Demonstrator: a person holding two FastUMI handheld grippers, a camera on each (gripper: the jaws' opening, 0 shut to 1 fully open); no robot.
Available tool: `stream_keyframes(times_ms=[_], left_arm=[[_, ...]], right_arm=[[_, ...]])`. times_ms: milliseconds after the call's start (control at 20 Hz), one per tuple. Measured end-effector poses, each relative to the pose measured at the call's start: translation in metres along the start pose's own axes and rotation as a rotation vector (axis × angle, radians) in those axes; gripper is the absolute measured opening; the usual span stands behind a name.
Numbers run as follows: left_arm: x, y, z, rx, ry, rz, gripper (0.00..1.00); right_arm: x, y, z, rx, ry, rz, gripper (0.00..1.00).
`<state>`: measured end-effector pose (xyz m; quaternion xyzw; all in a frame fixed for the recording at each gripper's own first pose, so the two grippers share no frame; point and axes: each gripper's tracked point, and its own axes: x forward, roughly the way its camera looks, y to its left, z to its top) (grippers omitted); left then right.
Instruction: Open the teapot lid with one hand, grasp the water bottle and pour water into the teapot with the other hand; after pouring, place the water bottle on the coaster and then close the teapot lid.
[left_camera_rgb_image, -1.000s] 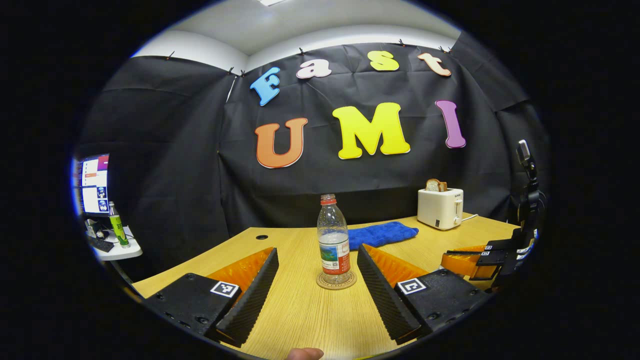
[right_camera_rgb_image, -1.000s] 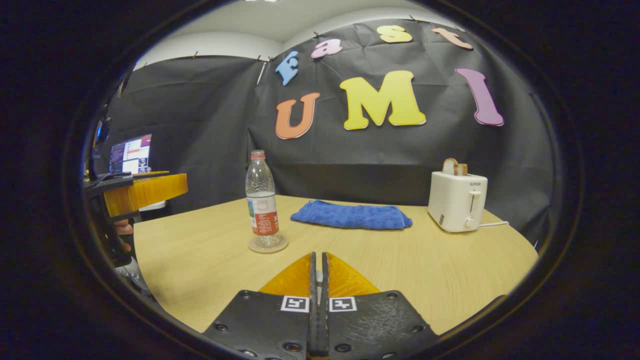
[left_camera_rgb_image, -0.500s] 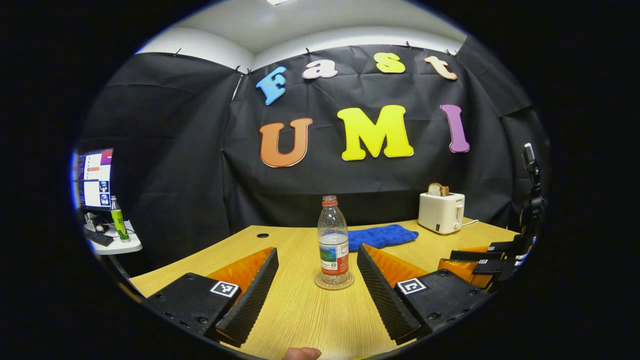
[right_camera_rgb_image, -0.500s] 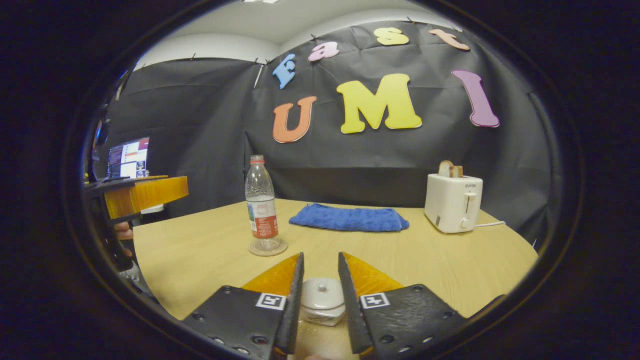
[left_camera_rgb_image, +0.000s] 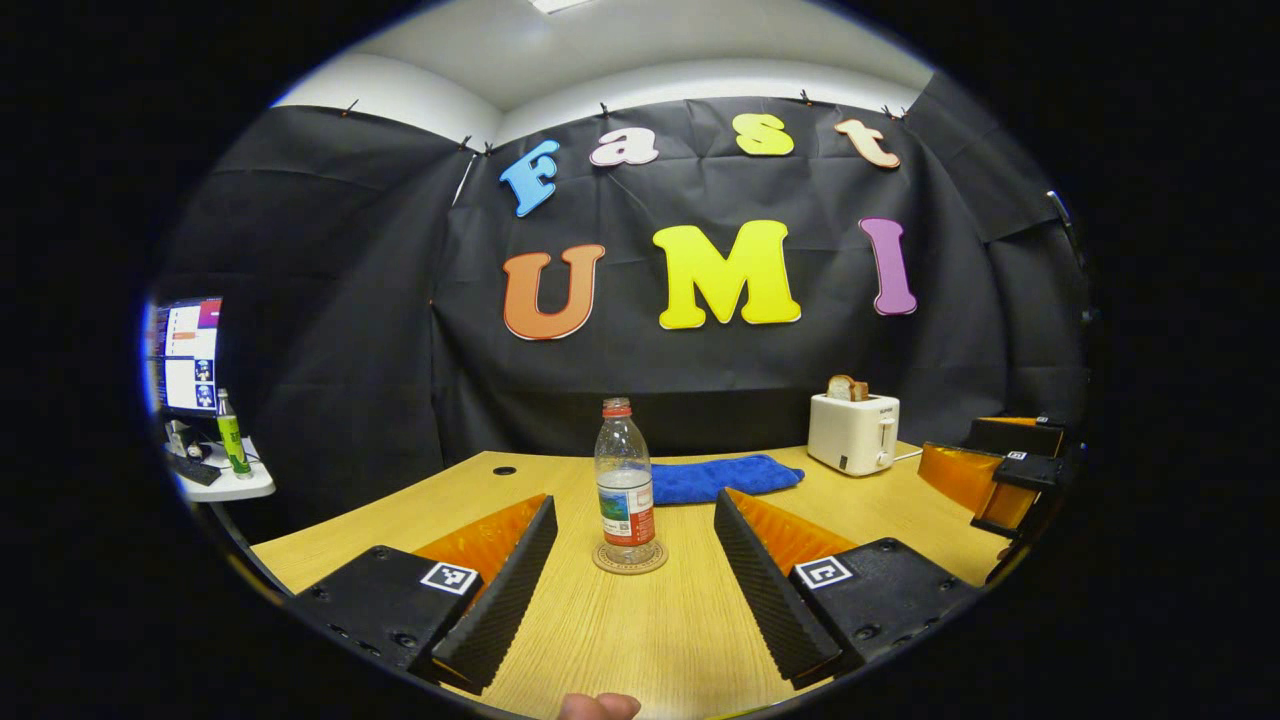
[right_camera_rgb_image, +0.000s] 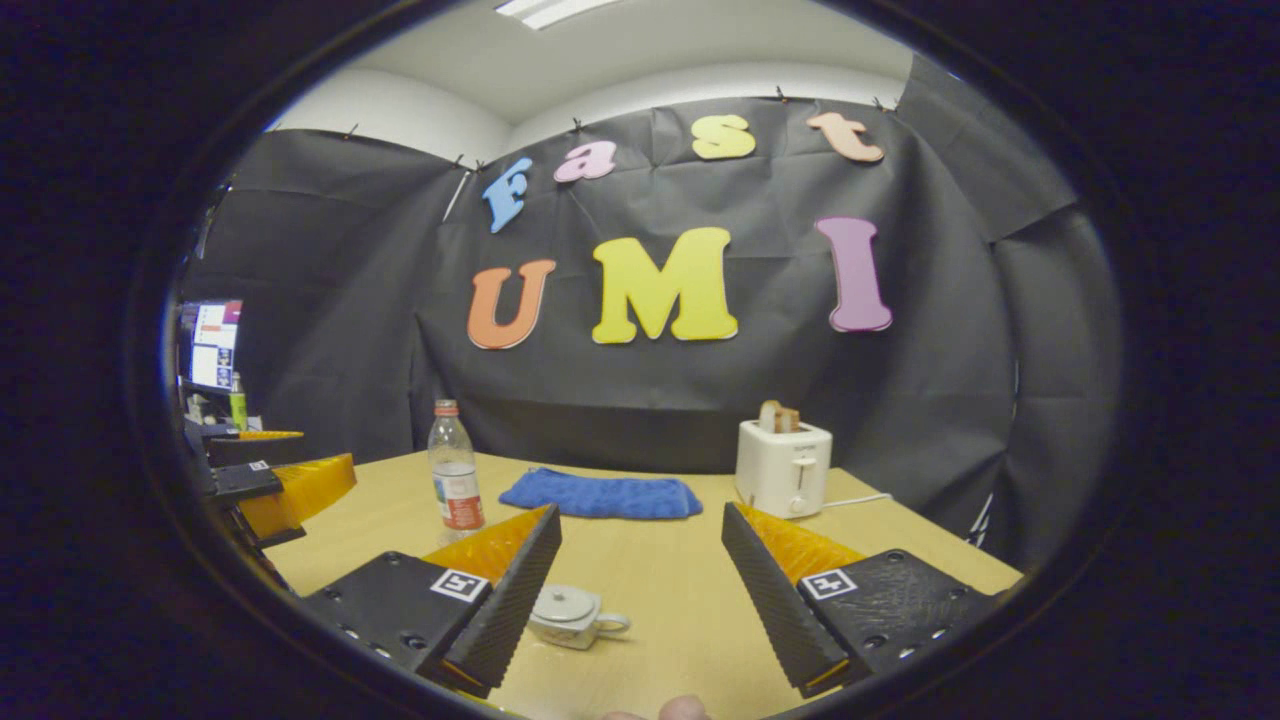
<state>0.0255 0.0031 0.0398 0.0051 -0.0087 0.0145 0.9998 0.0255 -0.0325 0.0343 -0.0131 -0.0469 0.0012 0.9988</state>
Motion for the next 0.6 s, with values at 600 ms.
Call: stream_keyframes(times_ms=[600], left_arm=[[-0.028,-0.023,0.021,0.064,-0.056,-0.044,0.98]], right_arm=[[-0.057,-0.006,0.019,-0.014,-0.04,-0.086,0.96]])
